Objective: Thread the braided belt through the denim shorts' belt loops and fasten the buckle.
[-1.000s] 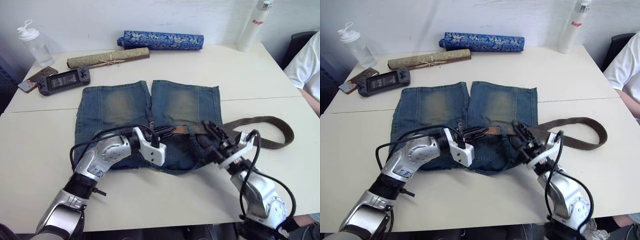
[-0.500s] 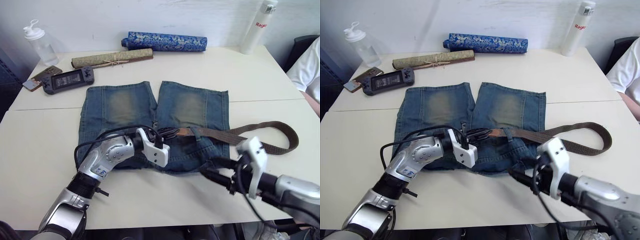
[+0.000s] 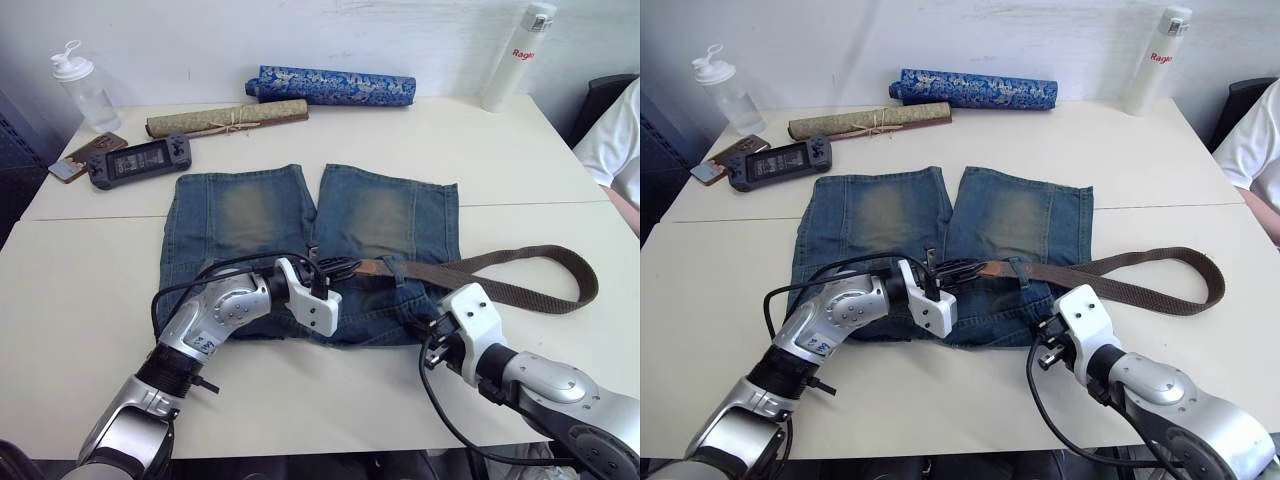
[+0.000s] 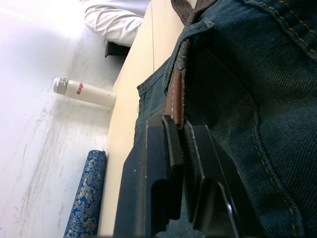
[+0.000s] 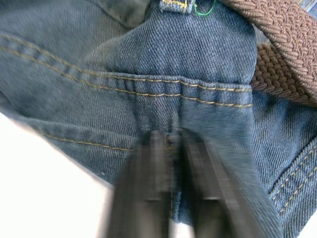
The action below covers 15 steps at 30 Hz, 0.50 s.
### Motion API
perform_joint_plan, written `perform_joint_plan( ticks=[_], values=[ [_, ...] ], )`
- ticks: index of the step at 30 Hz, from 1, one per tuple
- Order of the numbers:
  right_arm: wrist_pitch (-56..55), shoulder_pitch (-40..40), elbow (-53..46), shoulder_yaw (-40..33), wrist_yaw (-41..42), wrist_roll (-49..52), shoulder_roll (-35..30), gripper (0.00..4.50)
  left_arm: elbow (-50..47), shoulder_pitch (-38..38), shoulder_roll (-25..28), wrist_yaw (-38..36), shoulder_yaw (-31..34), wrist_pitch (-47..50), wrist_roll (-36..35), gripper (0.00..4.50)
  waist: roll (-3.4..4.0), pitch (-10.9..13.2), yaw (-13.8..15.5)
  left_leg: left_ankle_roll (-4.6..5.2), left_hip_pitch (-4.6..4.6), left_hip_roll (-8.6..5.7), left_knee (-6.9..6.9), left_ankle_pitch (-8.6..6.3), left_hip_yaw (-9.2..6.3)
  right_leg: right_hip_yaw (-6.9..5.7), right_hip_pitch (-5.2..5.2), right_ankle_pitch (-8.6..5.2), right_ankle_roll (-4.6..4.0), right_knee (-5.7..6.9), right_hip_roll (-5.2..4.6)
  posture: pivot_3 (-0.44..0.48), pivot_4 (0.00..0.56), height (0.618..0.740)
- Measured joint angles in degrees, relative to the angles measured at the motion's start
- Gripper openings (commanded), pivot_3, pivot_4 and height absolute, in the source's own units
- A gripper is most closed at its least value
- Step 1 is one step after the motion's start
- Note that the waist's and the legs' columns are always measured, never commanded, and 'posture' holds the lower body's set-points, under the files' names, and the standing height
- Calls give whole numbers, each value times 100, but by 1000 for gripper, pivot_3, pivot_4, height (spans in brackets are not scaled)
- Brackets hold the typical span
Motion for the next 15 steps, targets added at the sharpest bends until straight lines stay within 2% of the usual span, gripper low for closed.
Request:
perform_joint_plan(
  ticks=[8, 15],
  values=[
    [-149, -206, 331, -70, 270, -665, -15, 125, -74, 39, -23, -84, 11, 112, -28, 0, -1, 1, 9, 0, -1, -1, 1, 0, 1, 0, 1, 1, 1, 0, -1, 0, 150, 645],
    [-207, -225, 942, -532, 482, -1272, -209, 125, -365, 475, 388, -66, 115, 284, 33, 0, -6, 4, 13, 0, -2, -1, 1, 0, 1, 0, -1, 1, 1, 2, -1, 0, 150, 645]
  ],
)
